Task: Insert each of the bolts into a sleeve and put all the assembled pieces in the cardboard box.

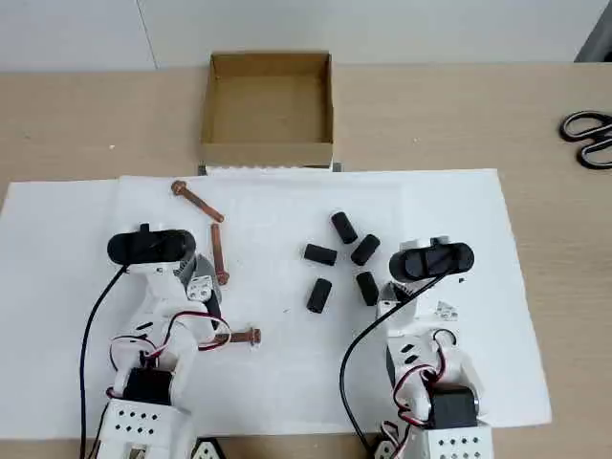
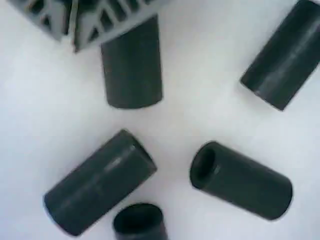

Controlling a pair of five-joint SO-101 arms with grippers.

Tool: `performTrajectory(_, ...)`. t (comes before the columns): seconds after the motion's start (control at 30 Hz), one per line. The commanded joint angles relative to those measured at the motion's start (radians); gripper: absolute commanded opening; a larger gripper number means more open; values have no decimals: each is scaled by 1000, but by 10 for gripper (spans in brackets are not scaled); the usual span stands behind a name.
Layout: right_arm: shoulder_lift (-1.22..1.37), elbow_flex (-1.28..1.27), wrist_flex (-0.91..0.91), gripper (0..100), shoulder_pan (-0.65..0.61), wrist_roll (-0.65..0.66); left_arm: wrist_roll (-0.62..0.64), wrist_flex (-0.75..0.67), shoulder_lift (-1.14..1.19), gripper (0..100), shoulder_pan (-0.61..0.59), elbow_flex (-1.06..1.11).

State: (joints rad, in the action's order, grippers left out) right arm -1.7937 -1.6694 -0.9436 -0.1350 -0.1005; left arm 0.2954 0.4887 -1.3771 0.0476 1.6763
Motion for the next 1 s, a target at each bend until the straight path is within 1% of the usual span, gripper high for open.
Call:
performTrajectory(0.0, -19, -14, 16, 3, 12, 5, -2, -26, -9, 7, -5, -33)
performTrajectory(0.97, -19, -14, 21, 3, -18, 0, -2, -26, -9, 7, -5, -33)
